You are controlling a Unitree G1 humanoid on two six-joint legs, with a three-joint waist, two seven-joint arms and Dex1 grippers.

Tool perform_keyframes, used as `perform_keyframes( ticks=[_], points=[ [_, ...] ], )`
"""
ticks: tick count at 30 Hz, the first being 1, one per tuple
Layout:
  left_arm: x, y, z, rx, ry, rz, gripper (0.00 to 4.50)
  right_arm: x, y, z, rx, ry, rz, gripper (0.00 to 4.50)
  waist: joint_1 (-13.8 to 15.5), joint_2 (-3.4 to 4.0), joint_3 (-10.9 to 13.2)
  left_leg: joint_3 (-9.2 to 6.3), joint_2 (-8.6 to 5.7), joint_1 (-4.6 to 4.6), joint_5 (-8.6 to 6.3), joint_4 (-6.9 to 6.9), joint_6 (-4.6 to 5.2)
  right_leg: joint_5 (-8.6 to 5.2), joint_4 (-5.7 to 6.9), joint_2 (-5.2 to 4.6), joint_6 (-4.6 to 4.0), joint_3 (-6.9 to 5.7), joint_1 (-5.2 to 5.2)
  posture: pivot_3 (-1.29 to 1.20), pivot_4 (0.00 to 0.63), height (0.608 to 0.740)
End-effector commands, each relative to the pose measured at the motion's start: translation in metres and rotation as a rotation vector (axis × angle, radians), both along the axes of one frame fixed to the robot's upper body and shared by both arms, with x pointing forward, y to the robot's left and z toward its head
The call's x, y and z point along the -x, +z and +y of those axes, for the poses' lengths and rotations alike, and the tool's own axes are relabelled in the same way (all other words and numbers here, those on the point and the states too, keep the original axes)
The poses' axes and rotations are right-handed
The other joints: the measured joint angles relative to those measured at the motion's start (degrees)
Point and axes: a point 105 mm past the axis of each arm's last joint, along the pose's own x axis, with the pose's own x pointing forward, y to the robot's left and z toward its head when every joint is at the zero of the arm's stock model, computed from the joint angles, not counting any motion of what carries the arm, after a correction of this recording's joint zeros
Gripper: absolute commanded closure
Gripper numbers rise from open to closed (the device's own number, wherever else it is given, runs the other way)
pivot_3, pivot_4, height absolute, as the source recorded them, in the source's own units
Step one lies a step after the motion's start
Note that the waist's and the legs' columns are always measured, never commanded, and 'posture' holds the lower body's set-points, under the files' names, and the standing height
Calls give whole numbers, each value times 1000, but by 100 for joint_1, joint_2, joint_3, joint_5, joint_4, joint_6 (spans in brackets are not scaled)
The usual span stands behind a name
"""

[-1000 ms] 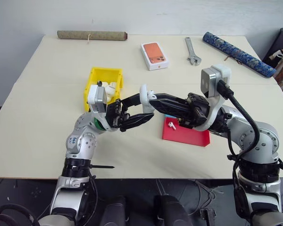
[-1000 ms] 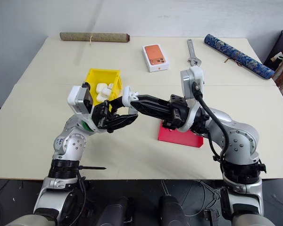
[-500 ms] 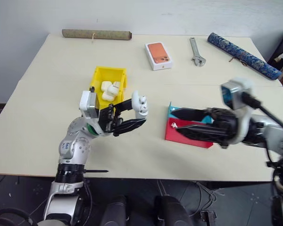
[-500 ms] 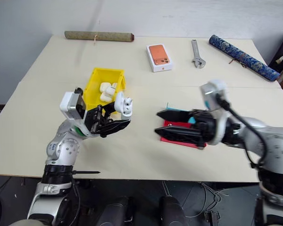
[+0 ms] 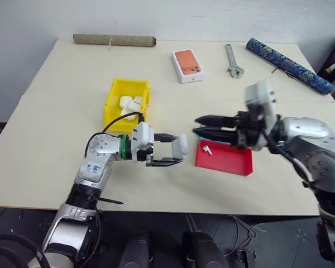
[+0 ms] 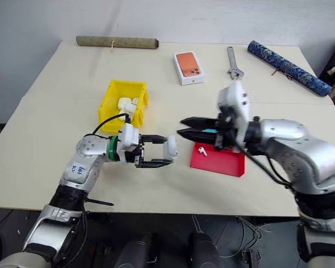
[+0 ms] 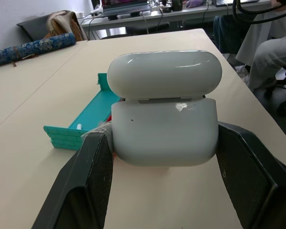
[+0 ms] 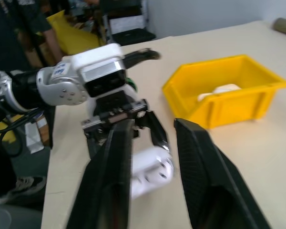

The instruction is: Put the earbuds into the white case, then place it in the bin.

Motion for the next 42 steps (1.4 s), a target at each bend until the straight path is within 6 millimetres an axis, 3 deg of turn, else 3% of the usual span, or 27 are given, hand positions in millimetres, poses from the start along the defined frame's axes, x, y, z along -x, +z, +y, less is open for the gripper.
perform_keyframes(
  ticks=[1, 5, 11, 18, 22, 28, 33, 40, 41, 42],
  points=[
    [4, 13, -6, 8, -24, -71, 1724, 5, -6, 10, 61, 33, -65, 4481, 7, 0, 0, 0, 0, 0, 0, 1, 0, 0, 0, 0, 0, 0, 1, 0, 150, 740],
    [6, 15, -4, 11, -25, -83, 1724, 3, -17, 7, 96, 11, -53, 4481, 7, 0, 0, -3, -1, 0, -1, 4, 1, 0, -1, -1, 0, -3, 3, 0, 150, 740],
    [8, 21, 5, 33, 3, -84, 1724, 3, -25, -26, 78, -54, -35, 4481, 21, 0, 0, -11, -1, -1, -1, 5, 1, 0, -2, -3, 0, -12, 9, 0, 150, 740],
    [4, 36, 28, 184, 165, -16, 1724, 3, -16, -73, -181, -238, -144, 4481, -5, 0, 0, -14, -1, 3, 1, 6, -1, 0, 4, -1, 1, -15, 14, 0, 150, 740],
    [-37, 52, 94, 286, 711, 15, 1724, 17, -13, -107, -203, -414, -300, 3642, 12, 0, 0, -19, 0, 6, 4, 6, -6, 0, 8, 0, 1, -15, 14, 0, 150, 740],
    [-59, 78, 145, 376, 1053, -30, 1724, 22, -17, -134, -191, -591, -415, 1600, 22, -1, 0, -17, -1, 9, 6, 7, -10, 2, 12, 0, 4, -13, 16, 0, 150, 740],
    [-102, 75, 137, 354, 1096, -10, 1724, 28, -34, -126, -198, -598, -442, 17, 144, -5, -3, -10, -5, 13, 10, 7, -17, 2, 13, 5, 4, -13, 14, 0, 150, 740],
    [-134, 54, 125, 249, 1062, 36, 1724, 22, -34, -126, -208, -622, -480, 17, 130, -8, -2, 5, -8, 13, 9, 8, -16, 3, 17, 8, 6, -10, 8, 0, 150, 740],
    [-136, 55, 125, 254, 1056, 39, 998, 22, -33, -125, -208, -623, -483, 0, 129, -10, -1, 5, -7, 13, 10, 7, -17, 3, 19, 10, 6, -11, 7, 0, 150, 740],
    [-136, 56, 124, 249, 1040, 39, 773, 22, -33, -125, -208, -622, -485, 0, 130, -10, -1, 6, -5, 13, 10, 7, -19, 3, 20, 12, 6, -11, 4, 0, 150, 740]
  ],
)
